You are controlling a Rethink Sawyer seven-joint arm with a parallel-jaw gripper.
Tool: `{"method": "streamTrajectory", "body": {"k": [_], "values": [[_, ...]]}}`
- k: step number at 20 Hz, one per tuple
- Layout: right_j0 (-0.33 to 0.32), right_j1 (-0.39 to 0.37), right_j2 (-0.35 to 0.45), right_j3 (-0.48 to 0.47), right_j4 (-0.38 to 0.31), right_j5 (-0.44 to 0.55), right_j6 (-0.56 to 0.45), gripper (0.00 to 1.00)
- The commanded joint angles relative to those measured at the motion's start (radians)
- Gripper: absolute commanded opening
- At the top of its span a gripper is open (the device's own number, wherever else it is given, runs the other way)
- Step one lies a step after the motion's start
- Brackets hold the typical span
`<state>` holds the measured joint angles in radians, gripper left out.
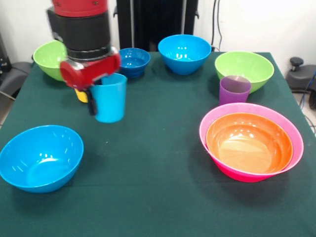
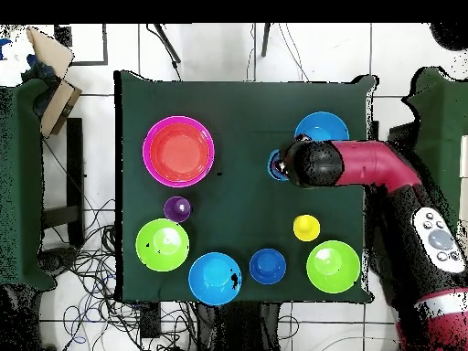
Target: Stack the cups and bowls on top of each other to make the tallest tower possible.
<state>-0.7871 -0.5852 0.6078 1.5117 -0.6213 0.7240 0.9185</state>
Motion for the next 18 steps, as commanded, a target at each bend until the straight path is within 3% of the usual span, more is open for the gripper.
{"method": "streamTrajectory", "body": {"k": [1, 10, 18], "values": [[0.195, 0.084, -0.127, -0.072, 0.081, -0.109, 0.461, 0.0], [0.388, 0.119, -0.201, -0.222, 0.186, -0.034, 0.645, 0.0], [0.457, 0.11, -0.206, -0.304, 0.208, 0.093, 0.671, 0.0]]}}
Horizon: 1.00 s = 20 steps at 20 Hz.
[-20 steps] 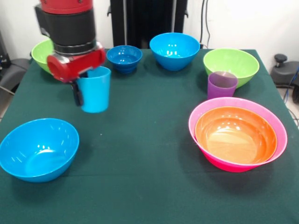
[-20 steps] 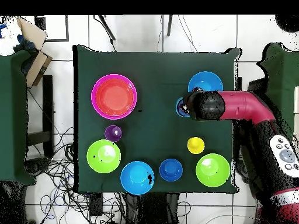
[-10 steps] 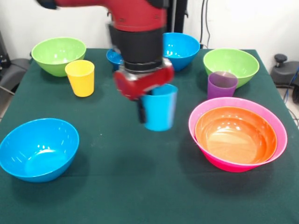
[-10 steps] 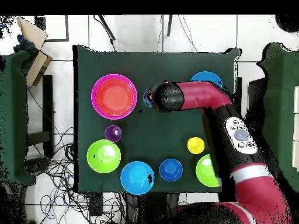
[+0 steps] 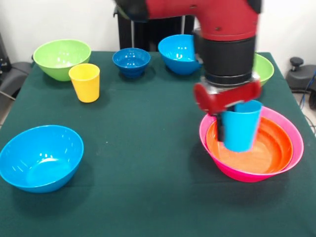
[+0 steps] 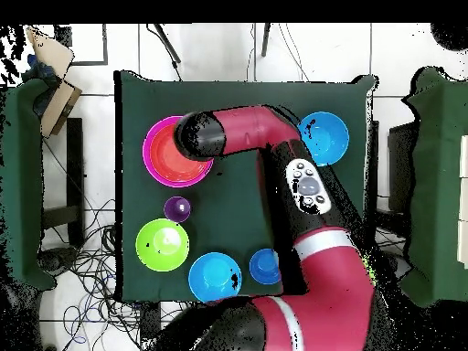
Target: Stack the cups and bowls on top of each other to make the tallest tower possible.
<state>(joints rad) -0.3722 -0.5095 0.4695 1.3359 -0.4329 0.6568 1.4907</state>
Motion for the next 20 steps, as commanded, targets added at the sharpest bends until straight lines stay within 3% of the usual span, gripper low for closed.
{"method": "streamTrajectory", "body": {"k": [1, 10, 20], "values": [[0.041, 0.034, -0.068, -0.129, 0.019, 0.166, 0.093, 0.0], [0.023, 0.026, -0.078, -0.071, 0.005, 0.152, 0.046, 0.0], [0.064, 0.119, -0.102, -0.089, 0.037, 0.227, 0.086, 0.0]]}}
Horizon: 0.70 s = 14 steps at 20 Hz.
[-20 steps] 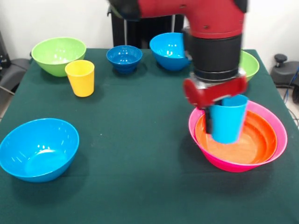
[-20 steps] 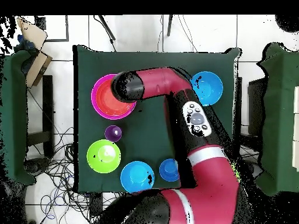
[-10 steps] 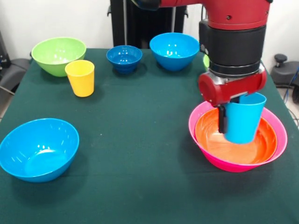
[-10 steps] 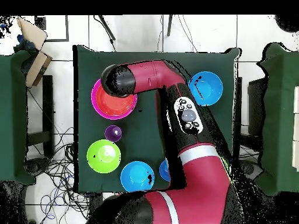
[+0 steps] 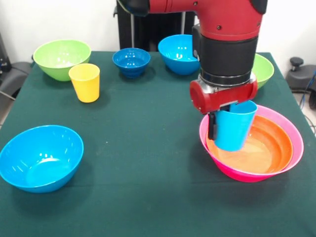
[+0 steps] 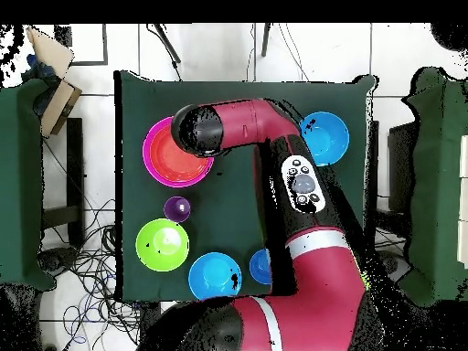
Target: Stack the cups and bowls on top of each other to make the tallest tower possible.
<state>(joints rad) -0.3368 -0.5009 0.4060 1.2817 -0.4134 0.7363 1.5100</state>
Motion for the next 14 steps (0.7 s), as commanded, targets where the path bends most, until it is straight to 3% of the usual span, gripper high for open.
{"method": "streamTrajectory", "body": {"k": [1, 14], "values": [[0.032, 0.114, -0.039, -0.034, 0.022, 0.152, 0.072, 0.0], [0.062, 0.194, -0.061, -0.093, 0.036, 0.154, 0.08, 0.0]]}}
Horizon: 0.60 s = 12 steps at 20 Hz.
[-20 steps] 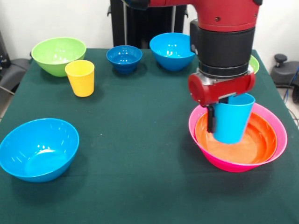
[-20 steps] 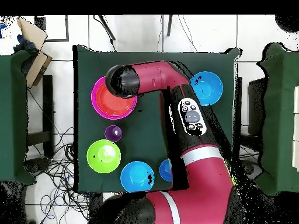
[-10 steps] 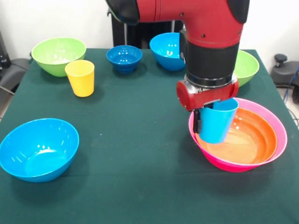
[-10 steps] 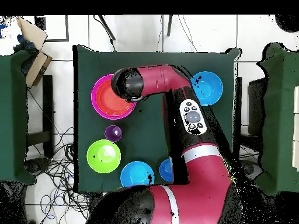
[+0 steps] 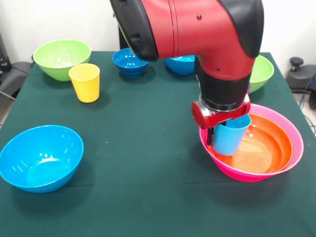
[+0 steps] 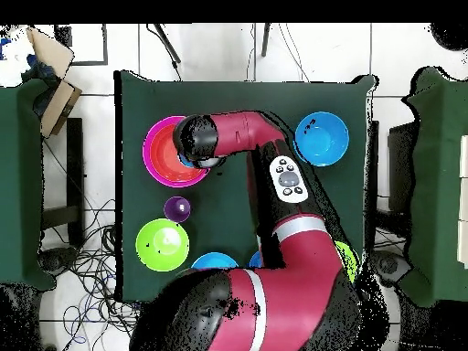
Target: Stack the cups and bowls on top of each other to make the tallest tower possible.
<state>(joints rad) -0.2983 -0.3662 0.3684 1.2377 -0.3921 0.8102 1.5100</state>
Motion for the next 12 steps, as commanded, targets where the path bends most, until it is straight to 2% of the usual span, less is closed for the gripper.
{"method": "streamTrajectory", "body": {"k": [1, 8, 10, 12], "values": [[0.024, 0.058, -0.025, -0.045, 0.017, 0.08, 0.082, 0.0], [0.029, 0.06, -0.032, -0.052, 0.017, 0.075, 0.063, 0.0], [0.026, 0.057, -0.04, -0.04, 0.028, 0.061, 0.09, 0.0], [0.014, 0.044, -0.021, -0.032, 0.029, 0.068, 0.047, 0.0]]}}
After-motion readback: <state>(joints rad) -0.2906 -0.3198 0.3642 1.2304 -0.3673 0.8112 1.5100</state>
